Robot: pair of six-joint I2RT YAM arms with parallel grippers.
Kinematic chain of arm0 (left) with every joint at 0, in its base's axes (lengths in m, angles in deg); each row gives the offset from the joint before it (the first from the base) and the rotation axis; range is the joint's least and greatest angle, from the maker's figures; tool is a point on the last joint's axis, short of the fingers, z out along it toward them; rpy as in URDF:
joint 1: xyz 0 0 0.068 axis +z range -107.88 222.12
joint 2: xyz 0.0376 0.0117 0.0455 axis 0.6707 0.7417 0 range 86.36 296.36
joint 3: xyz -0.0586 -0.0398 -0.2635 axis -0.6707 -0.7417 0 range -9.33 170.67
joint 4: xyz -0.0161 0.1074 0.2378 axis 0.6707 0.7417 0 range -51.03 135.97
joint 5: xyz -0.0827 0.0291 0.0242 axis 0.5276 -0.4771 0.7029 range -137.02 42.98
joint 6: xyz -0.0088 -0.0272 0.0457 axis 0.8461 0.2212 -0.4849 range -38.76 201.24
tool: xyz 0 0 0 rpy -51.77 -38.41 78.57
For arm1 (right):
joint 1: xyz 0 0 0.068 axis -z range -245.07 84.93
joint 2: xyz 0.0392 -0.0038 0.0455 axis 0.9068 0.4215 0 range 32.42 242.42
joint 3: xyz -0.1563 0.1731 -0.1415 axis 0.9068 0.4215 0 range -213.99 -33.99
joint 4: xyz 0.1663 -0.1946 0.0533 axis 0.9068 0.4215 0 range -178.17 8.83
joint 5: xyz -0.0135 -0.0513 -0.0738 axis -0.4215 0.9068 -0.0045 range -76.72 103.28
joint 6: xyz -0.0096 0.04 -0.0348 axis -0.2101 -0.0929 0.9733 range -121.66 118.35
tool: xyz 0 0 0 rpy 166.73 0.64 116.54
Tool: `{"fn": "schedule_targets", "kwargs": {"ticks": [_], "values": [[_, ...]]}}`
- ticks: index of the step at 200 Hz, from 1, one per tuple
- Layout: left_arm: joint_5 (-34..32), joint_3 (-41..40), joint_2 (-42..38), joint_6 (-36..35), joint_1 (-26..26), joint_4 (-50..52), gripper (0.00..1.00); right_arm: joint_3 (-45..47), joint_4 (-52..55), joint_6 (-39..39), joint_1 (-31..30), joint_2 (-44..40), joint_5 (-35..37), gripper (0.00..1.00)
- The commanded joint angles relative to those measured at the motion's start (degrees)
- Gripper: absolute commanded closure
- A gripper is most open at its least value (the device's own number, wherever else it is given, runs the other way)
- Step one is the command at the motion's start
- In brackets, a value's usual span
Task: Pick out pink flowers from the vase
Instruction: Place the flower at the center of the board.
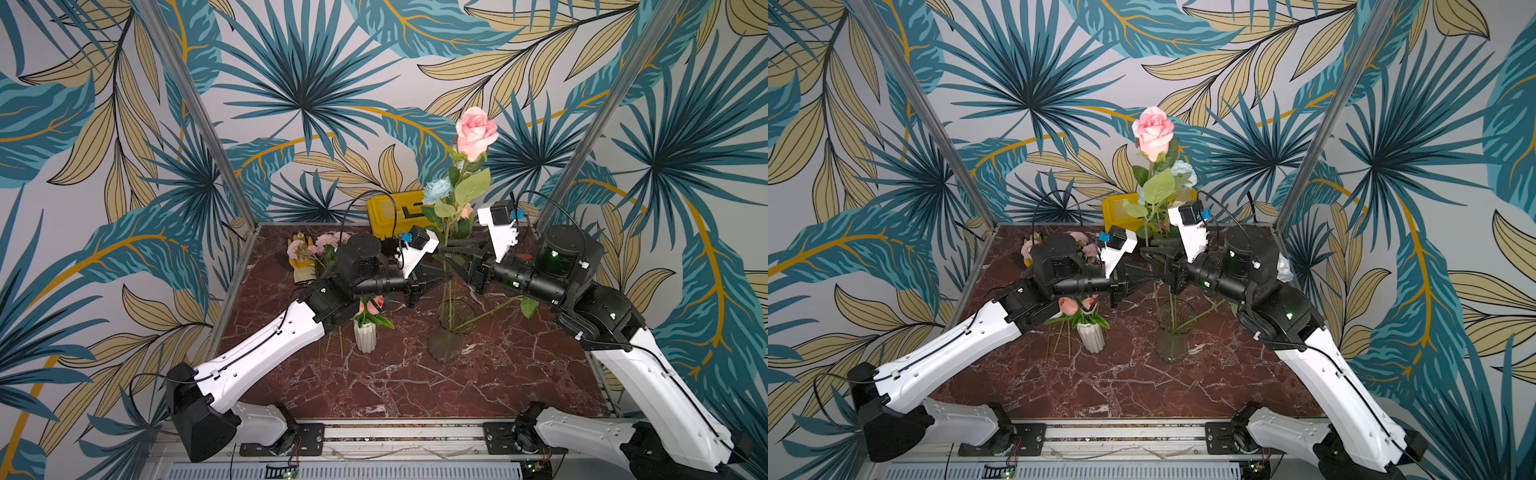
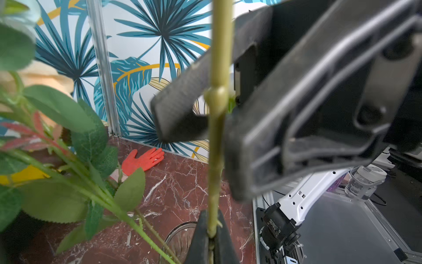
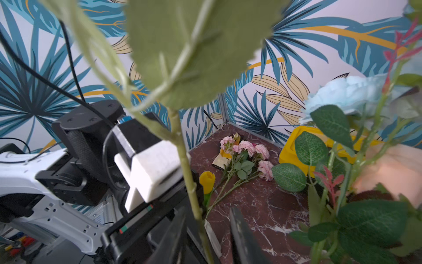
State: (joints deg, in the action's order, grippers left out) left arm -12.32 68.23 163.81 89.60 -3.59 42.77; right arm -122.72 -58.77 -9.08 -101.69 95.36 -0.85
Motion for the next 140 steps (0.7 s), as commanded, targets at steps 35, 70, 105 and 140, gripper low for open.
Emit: {"fn": "schedule_targets", "kwargs": {"ticks": [35, 70, 105, 140], "values": [[-8.43, 4.88, -0.72, -0.79, 0.22, -3.35, 1.0, -0.84, 2.76, 3.72, -0.09, -3.76, 3.7, 0.57], [-13.65, 4.41, -5.16, -2.62, 4.2, -3.44, 1.0, 1.58, 1.97, 3.41, -0.12, -5.87, 3.29, 0.55], [-20.64, 2.55, -10.43, -5.71, 9.48, -3.35, 1.0, 3.83, 2.07, 2.6, -0.12, -6.99, 2.36, 0.54], [-30.16, 1.01, -12.42, -5.39, 19.02, 0.99, 1.0, 5.82, 0.37, 1.33, -0.09, -7.85, 0.74, 0.54]]}}
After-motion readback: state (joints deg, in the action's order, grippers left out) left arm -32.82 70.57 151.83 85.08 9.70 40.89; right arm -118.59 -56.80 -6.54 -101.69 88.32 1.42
